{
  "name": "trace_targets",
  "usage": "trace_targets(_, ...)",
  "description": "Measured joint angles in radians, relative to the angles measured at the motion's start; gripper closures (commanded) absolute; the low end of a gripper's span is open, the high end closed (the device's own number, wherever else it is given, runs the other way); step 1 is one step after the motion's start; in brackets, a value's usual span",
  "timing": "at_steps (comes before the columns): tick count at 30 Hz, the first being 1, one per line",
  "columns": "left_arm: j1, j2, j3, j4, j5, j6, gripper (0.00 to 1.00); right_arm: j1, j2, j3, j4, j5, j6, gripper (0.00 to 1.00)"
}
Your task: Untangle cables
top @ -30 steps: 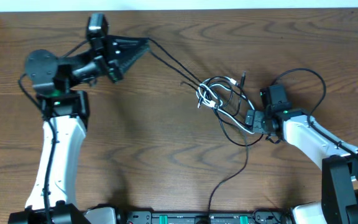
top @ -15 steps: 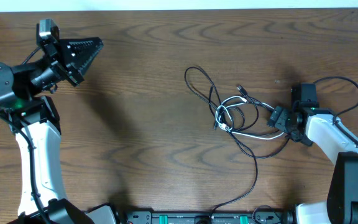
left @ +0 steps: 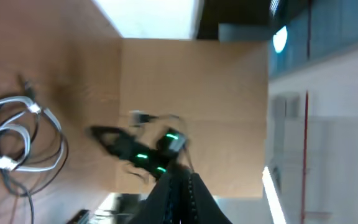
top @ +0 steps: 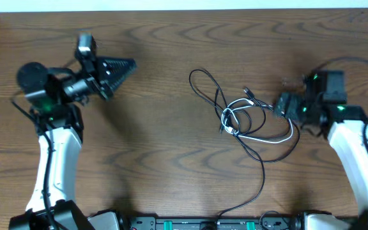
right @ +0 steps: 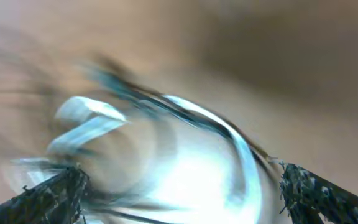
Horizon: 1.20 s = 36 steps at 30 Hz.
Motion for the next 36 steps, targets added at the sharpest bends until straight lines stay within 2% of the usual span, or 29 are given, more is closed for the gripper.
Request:
trace_targets(5, -0.028, 0.000, -0.123, -0.335, -0.094, 0.206, 0.93, 0.082, -0.053, 0.023, 0.061, -0.204, -0.090, 0.01)
trace_targets(11, -0.106, 0.001, -0.178, -0.717, -0.264, 0.496, 0.93, 0.240, 0.001, 0.022, 0.122, -0.231, -0.161, 0.01)
trace_targets(15, -0.184, 0.001, -0.178, -0.866, -0.426, 0.639, 0.92, 0.363, 0.094, 0.022, 0.210, -0.170, -0.193, 0.02)
trace_targets(21, -0.323, 0.001, -0.178, -1.002, -0.707, 0.725, 0.92, 0.456, 0.249, 0.021, 0.349, -0.105, -0.235, 0.14)
trace_targets(23, -0.363, 0.001, -0.179, -1.024, -0.771, 0.739, 0.92, 0.469, 0.293, 0.021, 0.381, -0.084, -0.241, 0.22)
trace_targets(25, -0.397, 0.001, -0.179, -1.030, -0.816, 0.744, 0.92, 0.474, 0.341, 0.021, 0.402, -0.066, -0.245, 0.38)
trace_targets(26, -0.414, 0.001, -0.178, -1.033, -0.838, 0.746, 0.92, 0.476, 0.362, 0.021, 0.412, -0.060, -0.246, 0.50)
trace_targets(28, -0.439, 0.001, -0.179, -1.033, -0.869, 0.747, 0.92, 0.476, 0.397, 0.021, 0.423, -0.053, -0.251, 0.87)
trace_targets(29, -0.451, 0.001, -0.179, -1.034, -0.883, 0.750, 0.92, 0.476, 0.411, 0.021, 0.428, -0.048, -0.257, 0.99)
trace_targets(35, -0.505, 0.001, -0.179, -1.033, -0.927, 0.761, 0.91, 0.472, 0.405, 0.020, 0.433, -0.047, -0.241, 0.99)
trace_targets(36, -0.511, 0.001, -0.179, -1.033, -0.930, 0.762, 0.87, 0.469, 0.392, 0.020, 0.432, -0.052, -0.234, 0.99)
